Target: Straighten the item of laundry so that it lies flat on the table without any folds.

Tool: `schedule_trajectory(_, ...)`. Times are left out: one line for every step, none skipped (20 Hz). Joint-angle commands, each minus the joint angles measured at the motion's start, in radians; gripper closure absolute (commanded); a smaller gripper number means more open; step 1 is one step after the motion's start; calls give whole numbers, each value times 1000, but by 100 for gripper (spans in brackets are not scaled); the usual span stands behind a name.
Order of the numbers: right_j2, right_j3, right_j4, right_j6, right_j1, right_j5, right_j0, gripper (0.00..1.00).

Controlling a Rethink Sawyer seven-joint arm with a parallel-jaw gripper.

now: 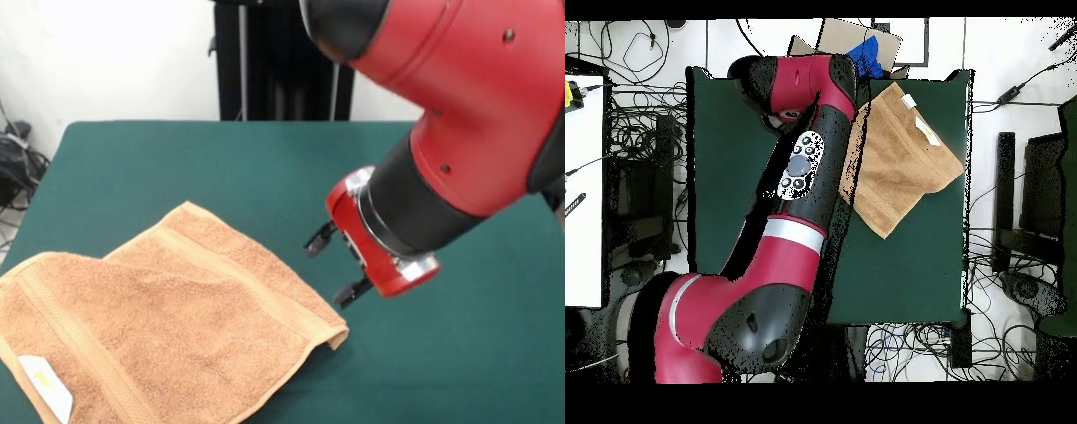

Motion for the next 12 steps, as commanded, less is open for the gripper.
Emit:
schedule_trajectory(20, 15, 20, 353, 64, -65, 2, 0)
schedule_trajectory(16, 4, 19, 355, 72, -65, -1, 0)
schedule_trajectory(14, -4, 19, 356, 78, -66, -3, 0)
schedule_trajectory(9, -18, 20, 360, 86, -64, -7, 0)
schedule_trajectory(6, -30, 21, 363, 92, -60, -10, 0)
schedule_trajectory(-2, -53, 24, 372, 105, -53, -15, 0)
schedule_trajectory(-7, -69, 26, 376, 114, -49, -19, 0)
schedule_trajectory(-14, -97, 30, 385, 129, -43, -26, 0)
schedule_trajectory(-17, -111, 32, 389, 138, -41, -30, 0)
schedule_trajectory(-24, -133, 35, 397, 150, -38, -36, 0)
schedule_trajectory(-27, -148, 37, 400, 158, -35, -40, 0)
schedule_trajectory(-36, -175, 39, 406, 173, -30, -47, 0)
